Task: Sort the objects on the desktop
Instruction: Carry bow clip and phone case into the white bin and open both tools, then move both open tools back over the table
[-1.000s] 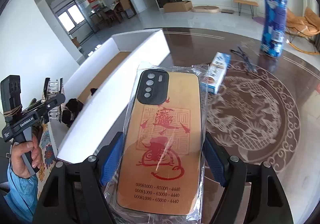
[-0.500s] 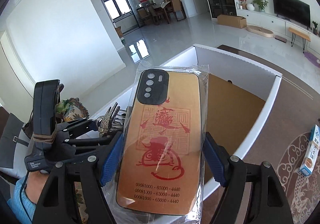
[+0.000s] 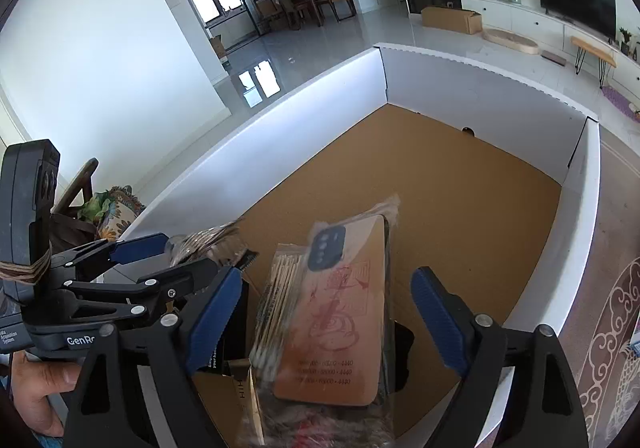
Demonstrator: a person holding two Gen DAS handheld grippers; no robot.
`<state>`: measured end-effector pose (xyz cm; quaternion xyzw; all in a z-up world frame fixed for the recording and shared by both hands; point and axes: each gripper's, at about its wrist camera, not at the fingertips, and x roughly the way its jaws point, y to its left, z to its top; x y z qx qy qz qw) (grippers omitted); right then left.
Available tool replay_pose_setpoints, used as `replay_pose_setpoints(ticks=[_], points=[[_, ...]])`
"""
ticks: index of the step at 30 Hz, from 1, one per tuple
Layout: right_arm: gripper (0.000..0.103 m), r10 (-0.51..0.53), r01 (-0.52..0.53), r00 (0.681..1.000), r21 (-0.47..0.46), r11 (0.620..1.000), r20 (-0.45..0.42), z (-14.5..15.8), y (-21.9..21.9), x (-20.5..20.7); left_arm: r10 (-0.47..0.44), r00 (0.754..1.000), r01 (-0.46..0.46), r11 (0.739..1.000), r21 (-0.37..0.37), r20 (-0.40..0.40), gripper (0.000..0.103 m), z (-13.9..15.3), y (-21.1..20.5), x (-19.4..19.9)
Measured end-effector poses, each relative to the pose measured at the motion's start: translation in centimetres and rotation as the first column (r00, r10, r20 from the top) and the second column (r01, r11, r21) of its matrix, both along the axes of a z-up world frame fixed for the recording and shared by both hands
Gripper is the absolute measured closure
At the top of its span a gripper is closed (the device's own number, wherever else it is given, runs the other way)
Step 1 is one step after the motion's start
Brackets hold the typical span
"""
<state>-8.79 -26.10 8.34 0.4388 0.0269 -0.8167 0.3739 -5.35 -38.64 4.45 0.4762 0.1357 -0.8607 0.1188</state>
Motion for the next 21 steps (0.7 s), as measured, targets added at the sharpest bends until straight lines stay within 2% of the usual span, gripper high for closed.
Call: replay_pose_setpoints(ticks=[3, 5, 8, 11, 14, 16, 19, 21], points=[[0.010, -0.003, 0.001, 1.000, -0.038, 0.999, -0.029, 1.1, 2.0, 0.6, 0.013, 1.000, -0.013, 1.000, 0.002, -0.014, 0.019, 0.4, 0.2, 0.9], [0.010, -0.023, 0.019, 0.997, -0.066, 0.998, -0.072, 2.0, 4.3, 1.6, 0.008, 0.999, -0.008, 1.000, 0.002, -0.051, 0.019, 1.3, 1.0, 2.0], [0.002, -0.098, 0.086, 0.986, -0.090, 0.992, -0.137, 2.4, 9.5, 3.3, -0.030, 0.994, 0.030, 1.000, -0.003, -0.108, 0.019, 2.9, 3.5, 3.3], [0.000, -0.202, 0.192, 0.962, -0.070, 0.979, -0.182, 0.9, 16.0, 4.6, -0.103, 0.982, 0.109, 0.994, 0.031, -0.161, 0.019, 4.4, 7.3, 4.6], [0.000, -0.311, 0.319, 0.927, 0.005, 0.948, -0.210, -1.4, 23.0, 5.4, -0.204, 0.957, 0.214, 0.976, 0.027, -0.206, 0.019, 6.1, 12.3, 5.6], [0.000, -0.371, 0.396, 0.901, 0.074, 0.915, -0.226, -2.9, 27.6, 6.1, -0.278, 0.932, 0.291, 0.956, 0.023, -0.233, 0.017, 6.9, 15.9, 6.1], [0.000, -0.452, 0.486, 0.865, 0.139, 0.863, -0.218, -4.9, 34.4, 7.5, -0.374, 0.890, 0.400, 0.915, 0.051, -0.261, 0.000, 6.9, 21.1, 6.3], [0.000, -0.505, 0.537, 0.839, 0.160, 0.829, -0.200, -5.9, 38.3, 8.8, -0.412, 0.869, 0.442, 0.895, 0.054, -0.275, 0.000, 5.7, 24.3, 6.0]])
